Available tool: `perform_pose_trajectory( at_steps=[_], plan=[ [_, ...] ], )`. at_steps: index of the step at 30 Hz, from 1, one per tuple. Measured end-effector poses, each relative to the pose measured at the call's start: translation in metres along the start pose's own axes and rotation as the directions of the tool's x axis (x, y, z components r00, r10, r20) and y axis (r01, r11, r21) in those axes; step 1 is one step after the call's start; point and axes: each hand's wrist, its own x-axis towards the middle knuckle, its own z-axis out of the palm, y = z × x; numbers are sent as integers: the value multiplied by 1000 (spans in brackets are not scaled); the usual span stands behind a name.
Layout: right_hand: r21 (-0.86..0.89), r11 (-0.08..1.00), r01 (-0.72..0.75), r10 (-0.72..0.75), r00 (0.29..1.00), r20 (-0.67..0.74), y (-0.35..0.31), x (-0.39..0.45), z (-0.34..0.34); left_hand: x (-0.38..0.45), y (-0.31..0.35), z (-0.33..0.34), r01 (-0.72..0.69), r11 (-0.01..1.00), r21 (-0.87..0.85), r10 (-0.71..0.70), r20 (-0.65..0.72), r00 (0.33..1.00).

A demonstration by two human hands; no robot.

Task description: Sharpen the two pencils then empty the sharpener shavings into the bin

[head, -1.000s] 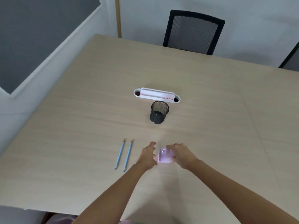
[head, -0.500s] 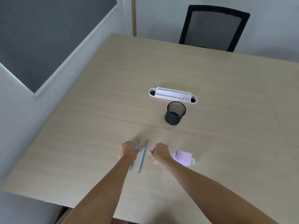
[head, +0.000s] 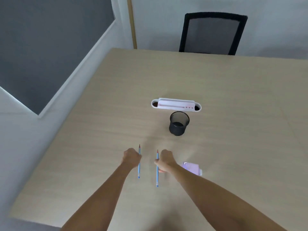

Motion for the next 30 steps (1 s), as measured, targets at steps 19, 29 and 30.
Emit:
perform_pose_trajectory(
  at_steps=[19, 29, 30],
  plan=[
    [0, 992, 127, -100, 781, -616, 27, 80, -165, 76, 198, 14, -294, 922, -254, 210, -309, 927],
    [-273, 961, -46, -121, 819, -562, 33, 94, -150, 81, 203, 33, -138, 987, 88, 161, -357, 920],
    [-269, 962, -40, -128, 806, -578, 33, 92, -151, 79, 201, 31, -155, 985, 78, 173, -379, 909]
  ],
)
